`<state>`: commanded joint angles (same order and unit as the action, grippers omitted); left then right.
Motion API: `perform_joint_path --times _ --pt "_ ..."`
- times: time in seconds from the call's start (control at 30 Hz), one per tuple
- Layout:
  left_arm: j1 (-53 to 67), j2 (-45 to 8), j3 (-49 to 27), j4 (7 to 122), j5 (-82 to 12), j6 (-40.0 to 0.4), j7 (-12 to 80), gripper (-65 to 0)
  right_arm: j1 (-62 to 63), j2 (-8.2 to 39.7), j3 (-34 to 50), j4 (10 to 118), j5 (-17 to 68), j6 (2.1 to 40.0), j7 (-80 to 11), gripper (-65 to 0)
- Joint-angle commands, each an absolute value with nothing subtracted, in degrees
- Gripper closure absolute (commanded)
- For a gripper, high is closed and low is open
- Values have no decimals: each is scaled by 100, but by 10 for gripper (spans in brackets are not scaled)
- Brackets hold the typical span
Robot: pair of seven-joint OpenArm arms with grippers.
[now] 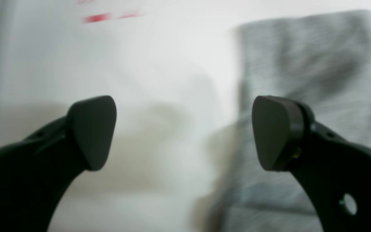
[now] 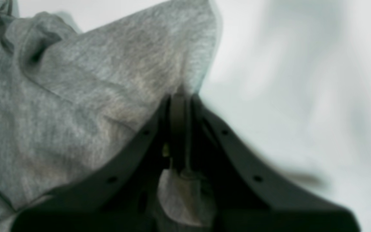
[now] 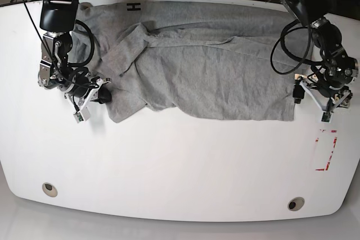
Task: Layout the t-shirt on the table in an organized manner, then fold the t-shirt properly
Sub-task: 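Move both grippers toward the shirt's hem side to grasp it, then grasp the shirt edge with both grippers and pull it taut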
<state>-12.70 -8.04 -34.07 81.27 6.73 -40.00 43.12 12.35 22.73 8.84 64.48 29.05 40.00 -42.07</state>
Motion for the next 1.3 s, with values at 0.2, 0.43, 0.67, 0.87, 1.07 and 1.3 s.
perform_joint_path --times 0.2,0.43,0.67,0.87,1.07,1.3 --pt "-1710 -752 -3407 7547 488 -4000 4101 -650 1244 2273 884 6448 2905 4000 -4207 0" --pt "-2009 -734 -3046 6721 426 -4000 3723 -650 1244 2273 884 6448 2905 4000 -4207 0" --pt "-2097 -725 -2897 6026 400 -4000 3336 -650 1244 2273 884 6448 2905 4000 -4207 0" --pt "-2079 -646 -2897 5807 418 -4000 3116 -650 1244 2273 884 6448 2905 4000 -4207 0" --pt "-2053 -620 -2897 5807 426 -4000 3108 -650 1244 2273 884 6448 2905 4000 -4207 0" --pt "-2044 -629 -2897 5807 435 -4000 3116 -650 1244 2273 884 6448 2905 4000 -4207 0"
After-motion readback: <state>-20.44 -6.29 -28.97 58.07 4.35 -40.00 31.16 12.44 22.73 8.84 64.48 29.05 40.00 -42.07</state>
